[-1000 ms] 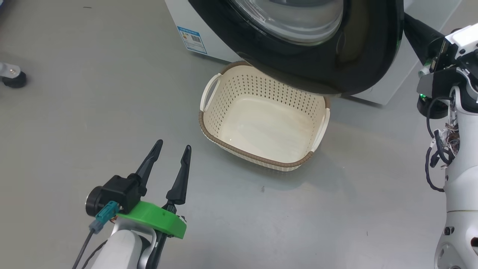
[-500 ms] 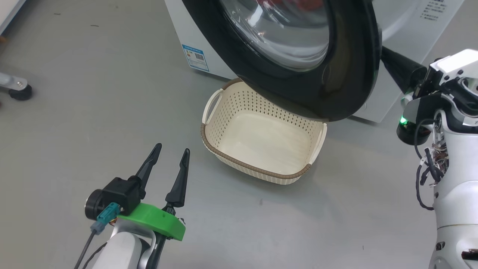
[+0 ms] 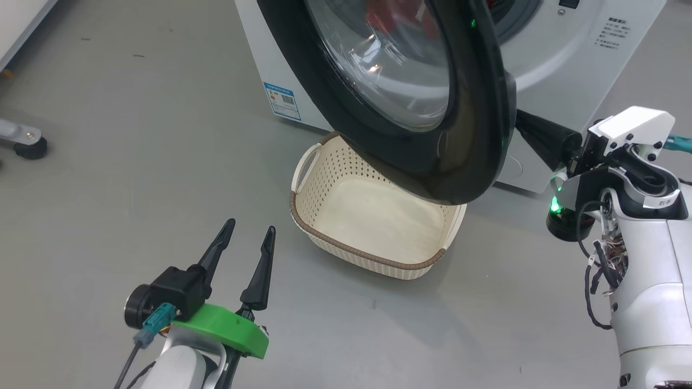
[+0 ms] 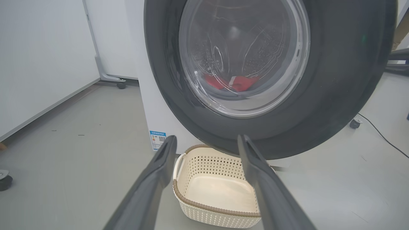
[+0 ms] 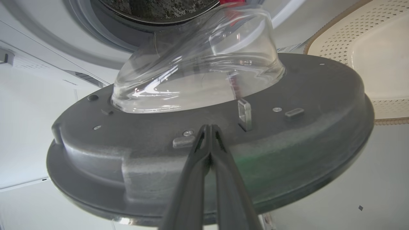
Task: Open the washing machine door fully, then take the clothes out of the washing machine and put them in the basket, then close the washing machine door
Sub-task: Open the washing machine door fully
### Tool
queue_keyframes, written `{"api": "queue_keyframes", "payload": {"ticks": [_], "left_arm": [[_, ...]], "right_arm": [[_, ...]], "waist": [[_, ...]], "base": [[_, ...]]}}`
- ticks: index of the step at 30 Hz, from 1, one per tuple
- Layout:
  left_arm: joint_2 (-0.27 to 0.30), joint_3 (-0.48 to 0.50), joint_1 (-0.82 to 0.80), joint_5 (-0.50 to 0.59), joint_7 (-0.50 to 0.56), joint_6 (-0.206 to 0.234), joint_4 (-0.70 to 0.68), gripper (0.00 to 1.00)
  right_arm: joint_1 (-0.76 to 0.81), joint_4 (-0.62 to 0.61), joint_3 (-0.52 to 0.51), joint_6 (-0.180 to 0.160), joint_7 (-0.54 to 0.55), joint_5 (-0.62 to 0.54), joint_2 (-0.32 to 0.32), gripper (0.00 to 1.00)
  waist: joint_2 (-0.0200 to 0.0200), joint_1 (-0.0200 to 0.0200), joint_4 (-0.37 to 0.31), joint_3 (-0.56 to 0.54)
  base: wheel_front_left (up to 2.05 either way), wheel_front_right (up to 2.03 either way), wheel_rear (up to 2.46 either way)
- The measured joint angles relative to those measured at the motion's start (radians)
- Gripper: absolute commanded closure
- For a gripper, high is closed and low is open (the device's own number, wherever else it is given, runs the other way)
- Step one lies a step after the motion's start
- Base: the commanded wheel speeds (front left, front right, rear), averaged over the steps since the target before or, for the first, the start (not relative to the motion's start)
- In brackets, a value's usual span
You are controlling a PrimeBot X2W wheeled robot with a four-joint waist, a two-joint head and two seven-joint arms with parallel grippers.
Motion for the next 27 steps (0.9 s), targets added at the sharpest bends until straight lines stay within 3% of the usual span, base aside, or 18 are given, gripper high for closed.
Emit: {"api": "queue_keyframes", "payload": {"ticks": [27], "left_arm": [[0.0, -0.01, 0.017, 0.002, 0.0, 0.0, -0.012, 0.0]], "right_arm": [[0.078, -0.048, 0.339, -0.008, 0.015, 0.283, -0.002, 1.0]], "waist": [[0.0, 0.0, 0.021, -0.028]], "base": [[0.0, 0.0, 0.0]]}}
